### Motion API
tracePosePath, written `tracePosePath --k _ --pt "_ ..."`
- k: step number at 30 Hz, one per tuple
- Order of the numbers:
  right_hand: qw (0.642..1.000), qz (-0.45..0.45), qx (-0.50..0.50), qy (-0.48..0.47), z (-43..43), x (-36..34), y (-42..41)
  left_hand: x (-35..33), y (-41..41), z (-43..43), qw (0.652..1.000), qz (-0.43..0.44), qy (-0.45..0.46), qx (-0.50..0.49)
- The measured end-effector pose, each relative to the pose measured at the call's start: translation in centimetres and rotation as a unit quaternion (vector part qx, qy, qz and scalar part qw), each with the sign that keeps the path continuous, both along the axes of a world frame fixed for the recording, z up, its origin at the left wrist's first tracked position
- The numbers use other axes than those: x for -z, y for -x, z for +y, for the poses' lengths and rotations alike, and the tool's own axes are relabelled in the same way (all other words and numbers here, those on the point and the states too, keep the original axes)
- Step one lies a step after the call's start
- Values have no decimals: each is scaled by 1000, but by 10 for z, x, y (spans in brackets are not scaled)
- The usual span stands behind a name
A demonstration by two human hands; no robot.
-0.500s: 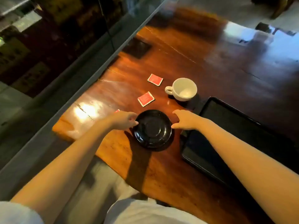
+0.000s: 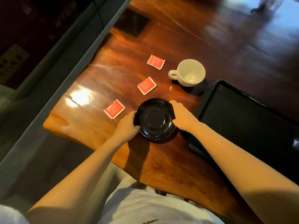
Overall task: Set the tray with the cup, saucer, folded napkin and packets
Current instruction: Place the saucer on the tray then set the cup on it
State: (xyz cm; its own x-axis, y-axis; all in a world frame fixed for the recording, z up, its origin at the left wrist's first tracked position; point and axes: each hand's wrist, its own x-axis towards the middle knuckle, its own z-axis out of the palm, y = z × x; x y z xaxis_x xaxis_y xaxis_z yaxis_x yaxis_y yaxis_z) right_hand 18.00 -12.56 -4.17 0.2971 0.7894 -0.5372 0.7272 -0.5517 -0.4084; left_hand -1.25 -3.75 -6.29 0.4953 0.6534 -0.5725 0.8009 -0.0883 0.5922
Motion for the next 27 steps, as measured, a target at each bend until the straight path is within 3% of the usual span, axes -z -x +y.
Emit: tracePosePath --k 4,9,16,22,27 --pt "998 43 51 -14 0 3 0 1 -1 1 982 -48 125 -135" --pt "994 64 80 -27 -1 2 -5 -7 -9 2 952 -79 198 -221" --pt "982 103 132 -88 -19 -20 -34 -35 -36 0 952 -119 190 -208" --pt "946 176 254 -97 -54 -40 -89 -60 -80 -20 947 -178 195 -183" --pt "914 163 353 -114 -93 -45 -141 -69 -143 -48 939 -199 210 -189"
